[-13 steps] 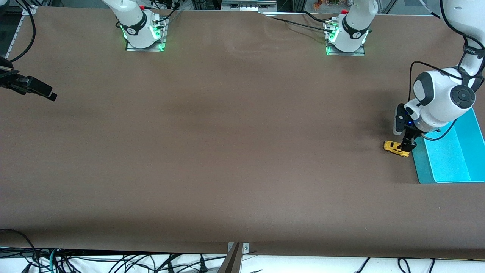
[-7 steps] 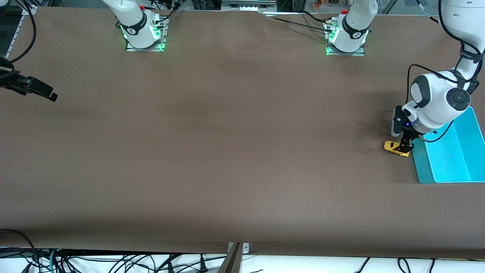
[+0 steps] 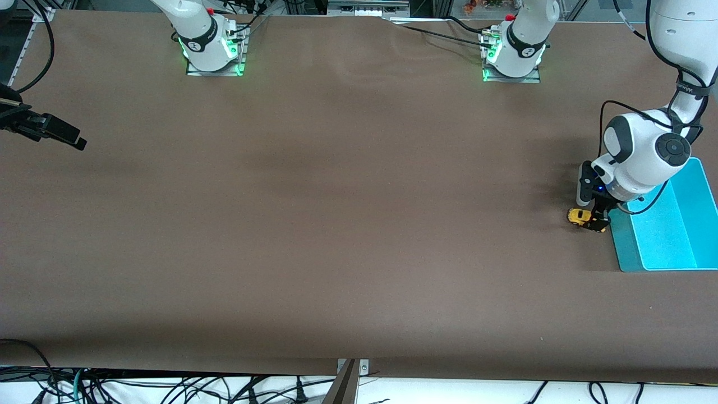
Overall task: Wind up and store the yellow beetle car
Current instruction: 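Lower the left gripper and close it on the yellow car, then lift the car with the left gripper and carry it over the bin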
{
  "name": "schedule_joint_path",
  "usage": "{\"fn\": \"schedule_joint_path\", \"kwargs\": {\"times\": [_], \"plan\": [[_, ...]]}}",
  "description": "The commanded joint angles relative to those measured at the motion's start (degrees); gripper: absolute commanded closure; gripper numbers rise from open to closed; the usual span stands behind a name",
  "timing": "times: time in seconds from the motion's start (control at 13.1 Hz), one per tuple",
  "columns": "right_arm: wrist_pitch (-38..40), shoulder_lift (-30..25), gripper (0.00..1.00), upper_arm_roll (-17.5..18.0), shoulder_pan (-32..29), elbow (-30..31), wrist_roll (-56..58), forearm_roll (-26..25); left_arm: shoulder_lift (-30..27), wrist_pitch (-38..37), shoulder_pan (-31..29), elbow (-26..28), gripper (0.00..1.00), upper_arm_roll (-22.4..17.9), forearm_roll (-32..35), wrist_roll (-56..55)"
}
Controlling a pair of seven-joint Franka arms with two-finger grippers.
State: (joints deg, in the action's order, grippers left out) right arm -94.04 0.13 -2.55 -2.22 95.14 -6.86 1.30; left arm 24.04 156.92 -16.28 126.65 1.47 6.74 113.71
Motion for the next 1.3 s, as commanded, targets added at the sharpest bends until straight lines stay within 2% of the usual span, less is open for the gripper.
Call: {"fn": "schedule_joint_path", "kwargs": {"times": [0.0,0.31,0.38,0.53,0.61,0.69,0.99,1.22], "plan": [[0.0,0.7,0.0,0.7,-1.1,-1.4,-0.5,0.3,0.2,0.1,0.1,-0.7,0.22,-0.1,0.1,-0.3],[0.0,0.8,0.0,0.5,-1.2,-1.4,-0.4,0.7,0.3,0.1,0.1,-0.7,0.29,-0.1,0.1,-0.3],[-0.1,0.8,0.0,0.6,-1.2,-1.4,-0.4,0.6,0.3,0.1,0.1,-0.7,0.39,-0.1,0.1,-0.3],[-0.3,0.9,0.0,0.6,-1.2,-1.4,-0.4,0.5,0.3,0.1,0.2,-0.7,0.51,-0.1,0.1,-0.3],[-0.4,0.9,0.0,0.6,-1.1,-1.4,-0.5,0.5,0.3,0.1,0.2,-0.7,0.62,-0.2,0.1,-0.3],[-0.4,0.8,0.0,0.6,-1.1,-1.4,-0.5,0.4,0.2,0.1,0.2,-0.8,0.68,-0.1,0.1,-0.3],[-0.3,0.8,0.0,0.7,-1.1,-1.4,-0.5,0.6,-0.2,-1.1,0.4,-1.8,0.67,-0.1,0.1,-0.6],[-0.3,0.8,0.0,0.8,-1.1,-1.5,-0.5,0.7,-1.3,-12.2,1.7,-6.6,0.67,0.5,-2.0,-2.4]]}}
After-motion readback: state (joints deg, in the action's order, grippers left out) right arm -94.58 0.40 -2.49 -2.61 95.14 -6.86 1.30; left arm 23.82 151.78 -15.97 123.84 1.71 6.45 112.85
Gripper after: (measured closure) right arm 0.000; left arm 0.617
